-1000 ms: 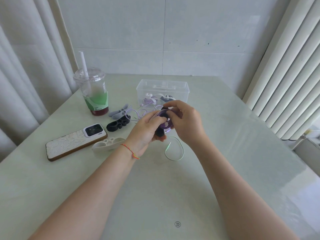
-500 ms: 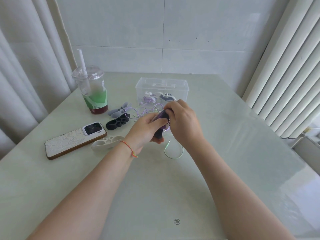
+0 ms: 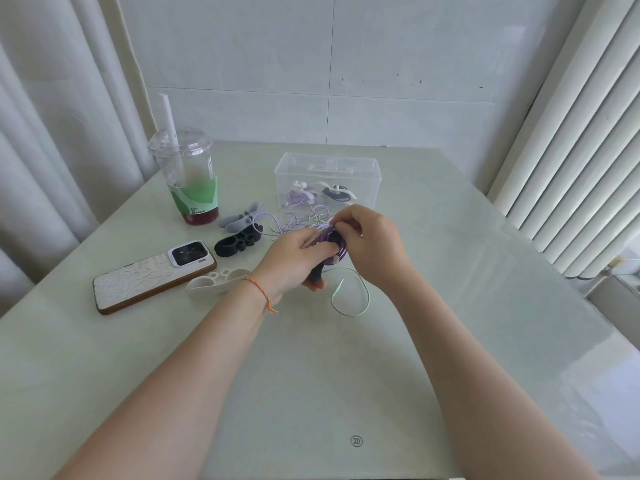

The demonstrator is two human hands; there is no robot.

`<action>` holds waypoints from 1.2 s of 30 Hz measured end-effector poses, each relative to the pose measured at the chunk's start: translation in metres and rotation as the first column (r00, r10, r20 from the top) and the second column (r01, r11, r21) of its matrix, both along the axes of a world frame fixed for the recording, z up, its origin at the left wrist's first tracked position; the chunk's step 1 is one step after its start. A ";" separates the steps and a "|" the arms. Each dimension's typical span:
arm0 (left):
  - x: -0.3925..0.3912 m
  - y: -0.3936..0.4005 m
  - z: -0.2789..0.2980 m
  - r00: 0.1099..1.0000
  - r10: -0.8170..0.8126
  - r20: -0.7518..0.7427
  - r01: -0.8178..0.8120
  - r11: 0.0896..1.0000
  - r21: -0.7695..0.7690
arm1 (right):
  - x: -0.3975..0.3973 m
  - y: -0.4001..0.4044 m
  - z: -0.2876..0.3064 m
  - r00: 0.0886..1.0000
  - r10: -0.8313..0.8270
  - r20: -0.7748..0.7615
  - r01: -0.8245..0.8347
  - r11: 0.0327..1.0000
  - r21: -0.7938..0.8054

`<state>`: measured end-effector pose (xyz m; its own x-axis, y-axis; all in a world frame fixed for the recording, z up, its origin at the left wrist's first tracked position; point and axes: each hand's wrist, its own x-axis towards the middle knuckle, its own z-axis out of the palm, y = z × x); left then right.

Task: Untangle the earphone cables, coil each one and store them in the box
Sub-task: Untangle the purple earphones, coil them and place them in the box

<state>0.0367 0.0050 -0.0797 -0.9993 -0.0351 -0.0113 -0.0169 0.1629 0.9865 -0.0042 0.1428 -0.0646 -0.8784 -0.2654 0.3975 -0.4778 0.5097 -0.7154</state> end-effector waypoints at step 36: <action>0.001 -0.008 0.008 0.985 -0.129 -0.117 0.139 0.987 0.078 | -0.005 0.031 0.014 0.802 0.462 0.378 -0.252 0.836 -0.487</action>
